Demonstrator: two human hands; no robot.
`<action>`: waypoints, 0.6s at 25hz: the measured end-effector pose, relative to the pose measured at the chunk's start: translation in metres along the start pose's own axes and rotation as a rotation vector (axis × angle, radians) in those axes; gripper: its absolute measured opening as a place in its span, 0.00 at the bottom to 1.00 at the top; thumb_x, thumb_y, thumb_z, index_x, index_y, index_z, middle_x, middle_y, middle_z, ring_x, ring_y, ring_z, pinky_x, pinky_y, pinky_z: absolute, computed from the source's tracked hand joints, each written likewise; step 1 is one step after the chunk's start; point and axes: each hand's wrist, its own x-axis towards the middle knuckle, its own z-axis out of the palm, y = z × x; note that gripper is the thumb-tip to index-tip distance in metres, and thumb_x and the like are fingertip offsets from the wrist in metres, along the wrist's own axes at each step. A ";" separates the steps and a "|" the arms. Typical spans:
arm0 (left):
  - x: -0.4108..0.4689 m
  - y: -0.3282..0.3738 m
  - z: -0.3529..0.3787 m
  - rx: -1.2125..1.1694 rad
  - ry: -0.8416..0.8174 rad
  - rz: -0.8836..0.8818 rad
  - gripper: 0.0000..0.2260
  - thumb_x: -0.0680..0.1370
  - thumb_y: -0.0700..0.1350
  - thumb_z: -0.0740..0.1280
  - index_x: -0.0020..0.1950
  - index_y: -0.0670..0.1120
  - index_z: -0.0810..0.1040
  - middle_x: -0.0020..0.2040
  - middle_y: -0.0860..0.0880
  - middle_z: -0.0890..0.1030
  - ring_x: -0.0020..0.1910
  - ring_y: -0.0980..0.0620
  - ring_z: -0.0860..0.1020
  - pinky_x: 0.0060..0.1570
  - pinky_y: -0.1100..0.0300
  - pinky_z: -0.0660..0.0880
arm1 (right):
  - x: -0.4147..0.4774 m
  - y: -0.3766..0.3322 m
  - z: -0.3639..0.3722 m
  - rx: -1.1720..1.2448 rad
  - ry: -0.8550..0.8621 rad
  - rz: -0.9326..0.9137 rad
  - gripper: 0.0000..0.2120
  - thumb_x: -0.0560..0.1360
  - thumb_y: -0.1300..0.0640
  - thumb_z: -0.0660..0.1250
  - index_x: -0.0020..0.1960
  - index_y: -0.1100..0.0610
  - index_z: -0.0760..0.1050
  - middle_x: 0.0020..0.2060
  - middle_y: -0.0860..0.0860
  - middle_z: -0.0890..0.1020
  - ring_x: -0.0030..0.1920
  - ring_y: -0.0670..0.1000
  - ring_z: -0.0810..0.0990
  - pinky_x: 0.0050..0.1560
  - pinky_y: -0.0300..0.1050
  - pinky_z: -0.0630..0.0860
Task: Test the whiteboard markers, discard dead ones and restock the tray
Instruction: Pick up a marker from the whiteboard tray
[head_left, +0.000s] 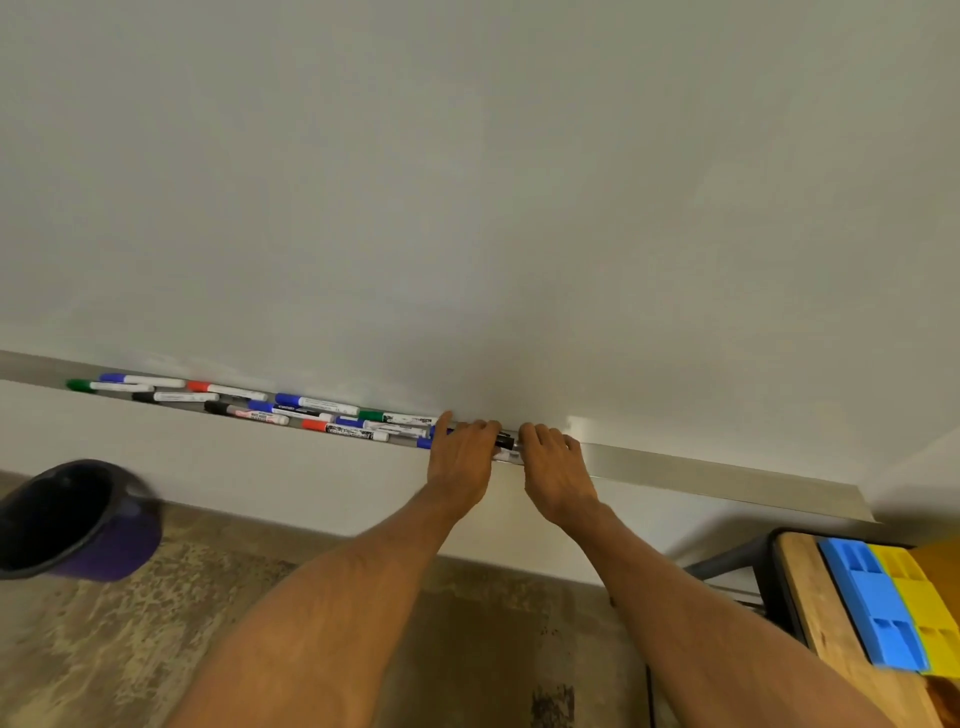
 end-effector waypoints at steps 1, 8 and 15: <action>-0.001 -0.001 -0.005 0.011 0.012 0.010 0.11 0.81 0.46 0.62 0.63 0.51 0.73 0.57 0.51 0.80 0.57 0.52 0.77 0.73 0.51 0.50 | 0.001 -0.003 -0.005 0.042 0.008 -0.017 0.10 0.78 0.61 0.57 0.59 0.56 0.67 0.53 0.53 0.76 0.52 0.54 0.74 0.60 0.49 0.68; -0.005 -0.013 -0.045 0.129 0.072 0.124 0.08 0.80 0.44 0.62 0.58 0.52 0.73 0.52 0.53 0.81 0.52 0.53 0.78 0.64 0.53 0.56 | 0.017 -0.022 -0.041 -0.044 -0.047 -0.192 0.11 0.80 0.61 0.55 0.61 0.58 0.67 0.55 0.54 0.76 0.52 0.55 0.73 0.51 0.48 0.66; -0.001 -0.029 -0.100 0.254 0.173 0.221 0.05 0.82 0.49 0.60 0.55 0.51 0.74 0.47 0.53 0.81 0.45 0.51 0.77 0.48 0.55 0.57 | 0.028 -0.051 -0.086 -0.035 0.115 -0.237 0.16 0.82 0.48 0.53 0.61 0.54 0.74 0.45 0.54 0.80 0.41 0.56 0.79 0.39 0.46 0.67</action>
